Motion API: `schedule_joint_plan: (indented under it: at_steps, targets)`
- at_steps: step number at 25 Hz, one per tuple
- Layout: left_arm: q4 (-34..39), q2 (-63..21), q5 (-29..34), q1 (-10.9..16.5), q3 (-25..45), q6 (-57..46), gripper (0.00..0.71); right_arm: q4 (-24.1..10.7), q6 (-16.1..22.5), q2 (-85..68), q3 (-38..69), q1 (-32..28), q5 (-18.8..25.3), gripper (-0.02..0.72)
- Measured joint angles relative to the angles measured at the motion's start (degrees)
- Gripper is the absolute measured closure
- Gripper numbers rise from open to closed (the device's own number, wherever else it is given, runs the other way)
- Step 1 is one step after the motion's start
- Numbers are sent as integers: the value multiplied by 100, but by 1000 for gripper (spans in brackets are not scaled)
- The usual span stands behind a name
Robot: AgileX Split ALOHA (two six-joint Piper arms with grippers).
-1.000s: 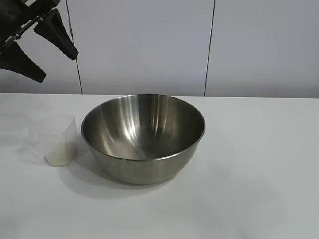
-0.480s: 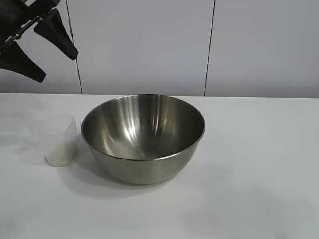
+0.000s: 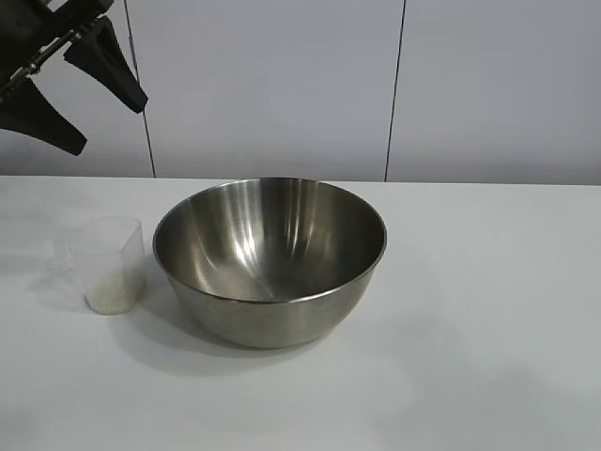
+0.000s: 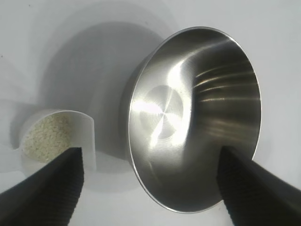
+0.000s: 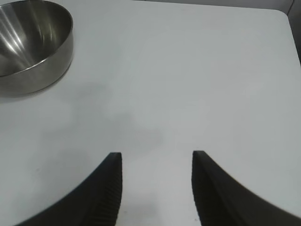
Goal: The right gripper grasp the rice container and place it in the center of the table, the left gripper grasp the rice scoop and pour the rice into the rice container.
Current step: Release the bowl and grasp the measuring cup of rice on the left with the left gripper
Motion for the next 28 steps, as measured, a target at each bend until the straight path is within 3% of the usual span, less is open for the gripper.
schedule_joint_plan:
  at_steps: [13,17,22,28]
  targets:
    - [-27,0,-93,0,0,27,144,-4,0,0,0,0,5,390]
    - [328,-269,-375,0,0,305,144,-4,0,0,0,0,5,390]
    - [716,-1420,-906,6,211,939,144,-4,0,0,0,0,5,390]
    - [641,-3648,-1822,6,1502,1598,144,-4,7,0,0,0,5,390]
